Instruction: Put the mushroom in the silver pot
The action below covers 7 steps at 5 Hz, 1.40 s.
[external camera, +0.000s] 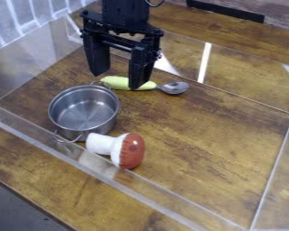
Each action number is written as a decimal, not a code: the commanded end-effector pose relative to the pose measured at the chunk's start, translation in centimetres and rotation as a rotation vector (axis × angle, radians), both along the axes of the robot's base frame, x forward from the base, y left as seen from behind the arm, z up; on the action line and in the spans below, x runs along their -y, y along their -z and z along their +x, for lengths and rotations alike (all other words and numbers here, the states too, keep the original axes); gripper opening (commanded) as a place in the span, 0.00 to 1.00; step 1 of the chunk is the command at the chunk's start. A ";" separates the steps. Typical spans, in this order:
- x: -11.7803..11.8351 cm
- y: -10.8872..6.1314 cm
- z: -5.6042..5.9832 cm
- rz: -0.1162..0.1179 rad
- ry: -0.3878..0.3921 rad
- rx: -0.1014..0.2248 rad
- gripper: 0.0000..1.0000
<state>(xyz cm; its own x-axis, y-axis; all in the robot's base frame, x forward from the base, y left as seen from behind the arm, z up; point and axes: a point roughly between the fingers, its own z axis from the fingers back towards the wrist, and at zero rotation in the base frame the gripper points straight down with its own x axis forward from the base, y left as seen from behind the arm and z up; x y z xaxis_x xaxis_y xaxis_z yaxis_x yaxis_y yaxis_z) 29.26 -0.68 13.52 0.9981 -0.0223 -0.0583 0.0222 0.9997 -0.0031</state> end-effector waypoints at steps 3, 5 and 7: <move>2.9 4.0 -2.5 -0.015 -0.017 0.034 1.00; 3.6 6.7 -1.6 -0.024 -0.014 0.170 1.00; 2.3 4.4 -1.2 -0.015 -0.106 0.228 1.00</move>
<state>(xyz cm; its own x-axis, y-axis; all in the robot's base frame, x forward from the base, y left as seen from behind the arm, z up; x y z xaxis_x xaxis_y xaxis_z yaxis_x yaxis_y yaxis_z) 27.14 -3.46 7.15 0.9928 0.0683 0.0983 -0.0671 0.9976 -0.0159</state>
